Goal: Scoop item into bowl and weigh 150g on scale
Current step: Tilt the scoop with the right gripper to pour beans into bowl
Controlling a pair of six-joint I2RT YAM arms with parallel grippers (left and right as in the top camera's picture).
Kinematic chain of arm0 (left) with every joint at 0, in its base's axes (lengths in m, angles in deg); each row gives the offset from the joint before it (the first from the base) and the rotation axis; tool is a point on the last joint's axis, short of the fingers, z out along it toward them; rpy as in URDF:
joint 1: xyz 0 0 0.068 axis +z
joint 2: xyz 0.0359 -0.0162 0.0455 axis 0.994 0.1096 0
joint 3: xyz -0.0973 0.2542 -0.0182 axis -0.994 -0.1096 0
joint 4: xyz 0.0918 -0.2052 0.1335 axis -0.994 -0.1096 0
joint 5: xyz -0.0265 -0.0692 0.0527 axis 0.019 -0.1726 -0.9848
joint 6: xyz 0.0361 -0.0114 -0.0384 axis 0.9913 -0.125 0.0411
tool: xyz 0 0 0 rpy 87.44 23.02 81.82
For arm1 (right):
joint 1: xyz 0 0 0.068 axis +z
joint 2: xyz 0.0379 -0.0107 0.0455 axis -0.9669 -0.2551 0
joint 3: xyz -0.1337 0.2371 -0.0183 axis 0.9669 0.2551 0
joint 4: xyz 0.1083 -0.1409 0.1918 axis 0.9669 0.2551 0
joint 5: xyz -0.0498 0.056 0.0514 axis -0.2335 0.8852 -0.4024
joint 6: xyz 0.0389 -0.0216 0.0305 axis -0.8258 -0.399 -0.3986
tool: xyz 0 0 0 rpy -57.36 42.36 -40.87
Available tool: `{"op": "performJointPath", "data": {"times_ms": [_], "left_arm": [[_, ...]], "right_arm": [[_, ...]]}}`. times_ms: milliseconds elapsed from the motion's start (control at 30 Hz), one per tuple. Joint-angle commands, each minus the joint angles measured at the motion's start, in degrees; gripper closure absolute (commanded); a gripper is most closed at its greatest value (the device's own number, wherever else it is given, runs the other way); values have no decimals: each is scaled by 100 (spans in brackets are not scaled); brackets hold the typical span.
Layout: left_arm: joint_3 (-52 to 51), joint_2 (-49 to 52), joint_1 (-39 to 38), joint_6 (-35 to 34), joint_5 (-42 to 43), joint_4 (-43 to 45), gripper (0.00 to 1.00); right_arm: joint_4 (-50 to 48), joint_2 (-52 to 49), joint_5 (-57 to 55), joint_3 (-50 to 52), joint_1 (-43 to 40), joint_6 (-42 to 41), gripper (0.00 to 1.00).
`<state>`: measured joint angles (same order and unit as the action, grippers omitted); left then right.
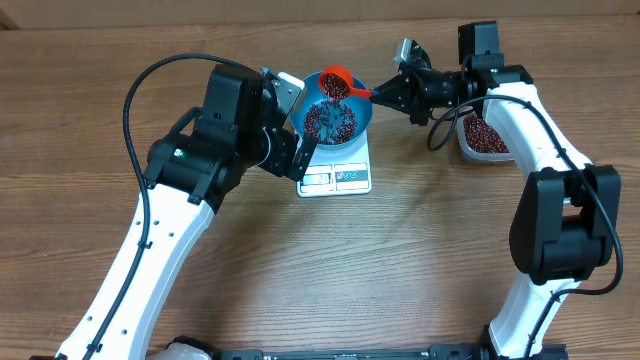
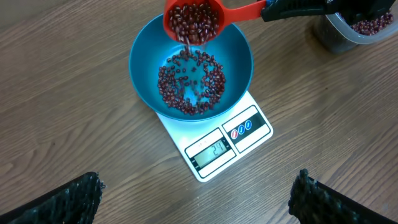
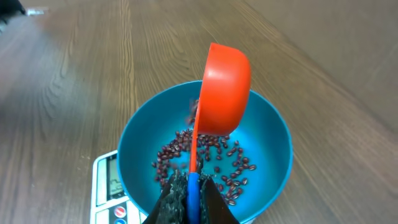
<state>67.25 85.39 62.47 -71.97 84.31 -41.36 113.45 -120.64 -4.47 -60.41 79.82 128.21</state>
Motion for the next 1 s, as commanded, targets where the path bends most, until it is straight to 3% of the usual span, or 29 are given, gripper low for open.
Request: {"op": "performJointPath", "data": {"times_ms": [0, 333, 733, 967], "left_arm": [[59, -15, 33, 107, 85, 9, 0], [59, -15, 33, 109, 85, 9, 0], [59, -15, 33, 109, 83, 9, 0], [59, -15, 33, 109, 83, 7, 0]], "right_arm": [[-103, -35, 28, -146, 20, 662, 96], [-715, 4, 28, -146, 20, 765, 96], [-695, 417, -990, -146, 22, 866, 96], [-533, 448, -1045, -146, 52, 863, 96]]}}
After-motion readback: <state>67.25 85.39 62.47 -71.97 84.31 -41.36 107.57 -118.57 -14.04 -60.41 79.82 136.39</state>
